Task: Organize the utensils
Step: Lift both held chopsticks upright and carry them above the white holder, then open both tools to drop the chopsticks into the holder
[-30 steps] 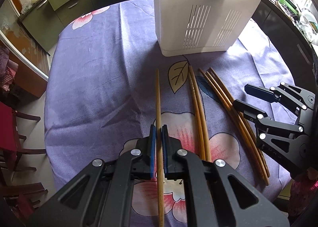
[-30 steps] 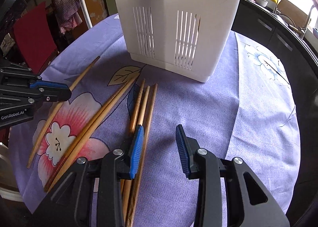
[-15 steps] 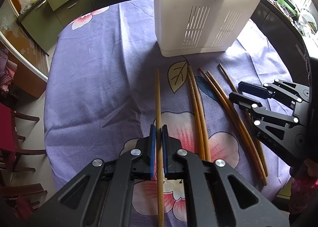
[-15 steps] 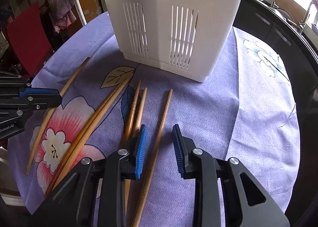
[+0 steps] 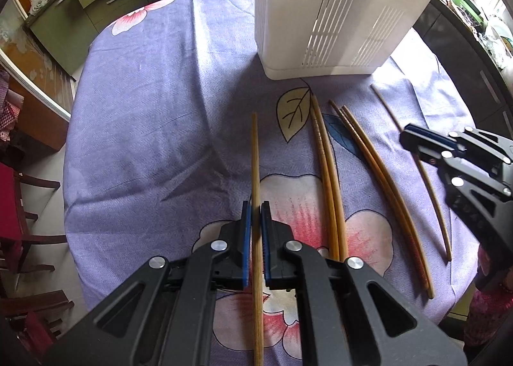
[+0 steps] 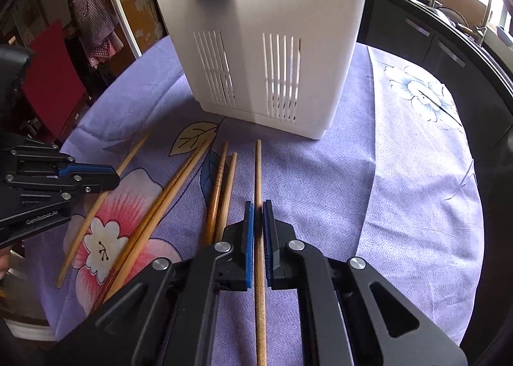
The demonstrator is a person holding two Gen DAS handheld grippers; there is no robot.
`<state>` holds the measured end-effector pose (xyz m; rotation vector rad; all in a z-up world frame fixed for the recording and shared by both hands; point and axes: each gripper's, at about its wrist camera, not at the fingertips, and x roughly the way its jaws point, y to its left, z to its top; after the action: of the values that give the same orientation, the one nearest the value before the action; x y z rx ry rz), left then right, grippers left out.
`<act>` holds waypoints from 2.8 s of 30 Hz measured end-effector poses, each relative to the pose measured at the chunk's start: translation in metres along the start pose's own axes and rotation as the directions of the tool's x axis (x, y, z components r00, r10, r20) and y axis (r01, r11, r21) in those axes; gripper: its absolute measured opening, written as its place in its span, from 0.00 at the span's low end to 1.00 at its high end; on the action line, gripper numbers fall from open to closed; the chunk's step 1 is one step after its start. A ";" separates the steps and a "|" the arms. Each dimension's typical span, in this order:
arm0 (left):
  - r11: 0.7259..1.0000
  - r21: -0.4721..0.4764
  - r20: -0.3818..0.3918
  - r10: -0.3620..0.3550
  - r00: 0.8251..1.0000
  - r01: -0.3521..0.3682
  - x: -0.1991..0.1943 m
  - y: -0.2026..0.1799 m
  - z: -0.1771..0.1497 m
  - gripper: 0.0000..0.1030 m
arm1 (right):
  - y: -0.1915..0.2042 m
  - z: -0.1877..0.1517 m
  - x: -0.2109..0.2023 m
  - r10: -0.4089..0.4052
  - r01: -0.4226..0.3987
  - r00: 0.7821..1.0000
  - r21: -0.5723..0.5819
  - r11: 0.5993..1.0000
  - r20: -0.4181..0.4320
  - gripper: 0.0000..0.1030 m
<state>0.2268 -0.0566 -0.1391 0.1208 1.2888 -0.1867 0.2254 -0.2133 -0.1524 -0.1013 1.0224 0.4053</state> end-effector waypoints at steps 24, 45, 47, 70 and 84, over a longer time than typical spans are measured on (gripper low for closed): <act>0.999 0.034 0.324 -0.028 0.946 0.018 -0.142 0.000 -0.047 0.06 | -0.015 -0.061 -0.177 0.028 -0.046 0.941 0.048 0.998 0.336 0.06; 0.997 0.076 0.386 -0.043 0.922 0.014 -0.184 -0.011 -0.040 0.06 | -0.013 -0.022 -0.227 0.057 -0.075 0.897 0.024 0.997 0.437 0.06; 0.996 0.086 0.393 -0.052 0.918 0.019 -0.192 -0.014 -0.029 0.06 | -0.013 -0.006 -0.234 0.057 -0.075 0.889 0.020 0.997 0.455 0.06; 0.998 0.061 0.575 -0.035 0.818 -0.001 -0.240 -0.022 0.135 0.06 | -0.035 0.181 -0.202 -0.015 -0.025 0.834 0.066 0.998 0.551 0.06; 0.998 0.047 0.409 -0.056 0.911 0.040 -0.146 -0.018 0.129 0.11 | -0.040 0.149 -0.120 0.001 -0.033 0.903 0.067 0.997 0.430 0.12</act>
<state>0.3055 -0.0891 0.0373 0.0760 0.8683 -0.2638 0.3061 -0.2438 0.0232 0.0632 0.5988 0.3842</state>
